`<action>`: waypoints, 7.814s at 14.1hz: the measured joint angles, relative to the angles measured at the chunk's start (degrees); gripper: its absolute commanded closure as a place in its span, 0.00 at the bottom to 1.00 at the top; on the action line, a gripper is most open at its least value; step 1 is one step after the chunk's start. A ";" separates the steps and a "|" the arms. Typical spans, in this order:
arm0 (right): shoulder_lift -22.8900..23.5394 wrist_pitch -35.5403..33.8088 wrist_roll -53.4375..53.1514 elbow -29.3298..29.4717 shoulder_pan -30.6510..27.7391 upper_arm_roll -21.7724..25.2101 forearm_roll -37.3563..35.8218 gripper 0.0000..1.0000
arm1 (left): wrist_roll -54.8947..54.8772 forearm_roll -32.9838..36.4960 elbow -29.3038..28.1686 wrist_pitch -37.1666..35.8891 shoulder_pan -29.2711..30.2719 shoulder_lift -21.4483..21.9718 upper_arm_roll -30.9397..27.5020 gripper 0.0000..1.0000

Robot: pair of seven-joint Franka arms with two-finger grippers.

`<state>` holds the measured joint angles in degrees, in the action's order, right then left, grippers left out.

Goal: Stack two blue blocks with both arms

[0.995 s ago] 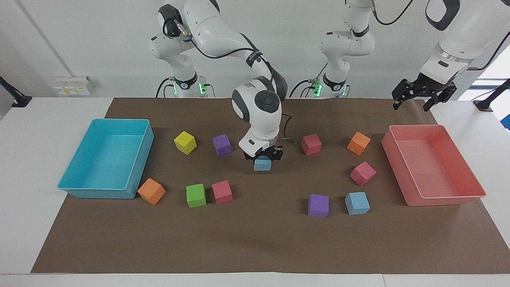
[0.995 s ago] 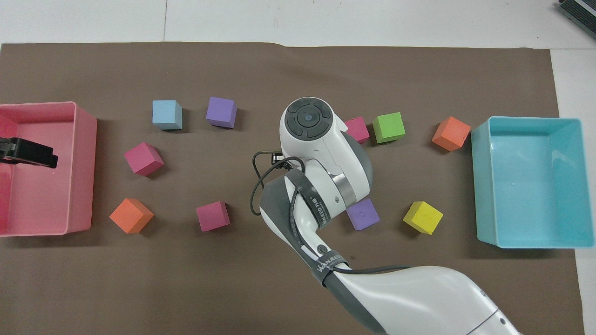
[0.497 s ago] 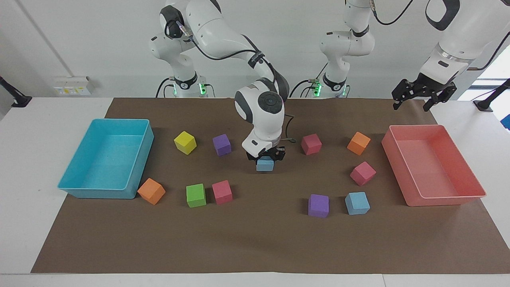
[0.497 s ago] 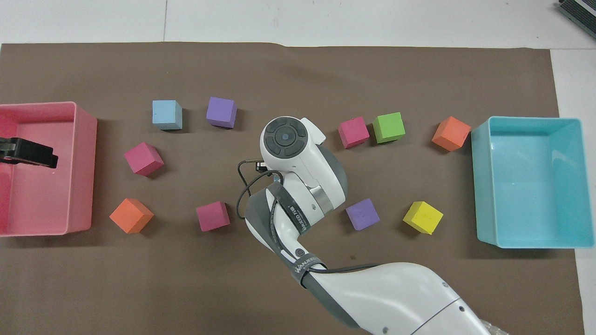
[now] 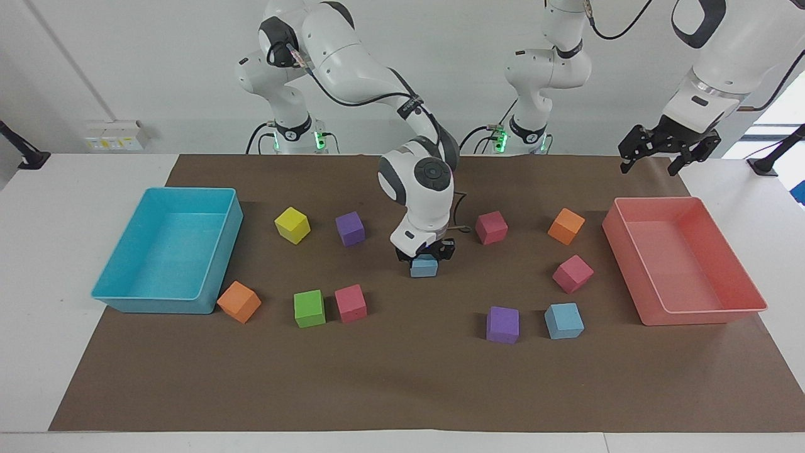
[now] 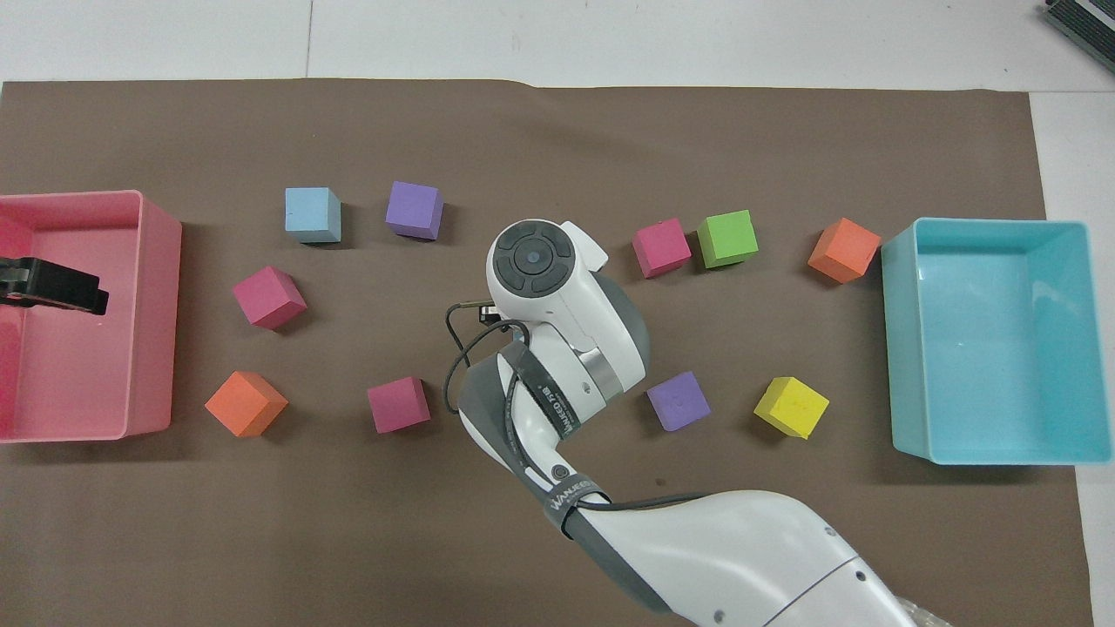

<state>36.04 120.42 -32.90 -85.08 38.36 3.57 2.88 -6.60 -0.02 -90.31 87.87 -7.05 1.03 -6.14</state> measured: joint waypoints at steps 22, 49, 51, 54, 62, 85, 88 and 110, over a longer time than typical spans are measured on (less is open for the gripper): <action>-12.39 -3.38 1.57 -3.59 -2.53 1.15 -2.53 0.00 | 0.00 -0.01 -0.01 2.69 -0.01 -0.08 0.44 0.00; -13.88 2.27 42.44 -20.63 -17.61 1.06 55.11 0.89 | 13.61 0.12 -1.06 40.06 -5.49 -28.57 1.75 0.00; -13.48 2.35 43.64 -21.67 -17.68 1.06 57.29 1.00 | 15.92 0.94 -1.11 41.30 -6.36 -29.78 1.74 0.00; -13.36 2.38 43.71 -22.84 -18.13 1.16 59.28 1.00 | 17.99 1.48 -1.19 43.26 -7.73 -31.88 1.70 0.00; -10.19 0.86 44.75 -24.27 -19.84 1.07 70.17 1.00 | 18.47 3.09 -2.21 44.68 -7.86 -33.71 1.38 0.00; -9.14 1.76 44.80 -24.82 -19.13 0.60 72.37 1.00 | 18.46 3.13 -2.74 45.27 -7.75 -29.07 1.37 0.62; -9.14 1.84 48.64 -24.86 -18.98 0.59 72.37 1.00 | 18.69 3.13 -2.75 38.53 -9.20 -24.38 1.64 0.62; -9.14 5.45 67.61 -27.15 -18.32 0.47 76.72 1.00 | 46.77 3.09 -8.41 38.74 -36.11 -22.83 2.33 0.62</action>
<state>26.90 125.86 34.70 -112.23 20.03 4.03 79.60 40.17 3.07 -98.72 126.61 -43.15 -21.79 -3.81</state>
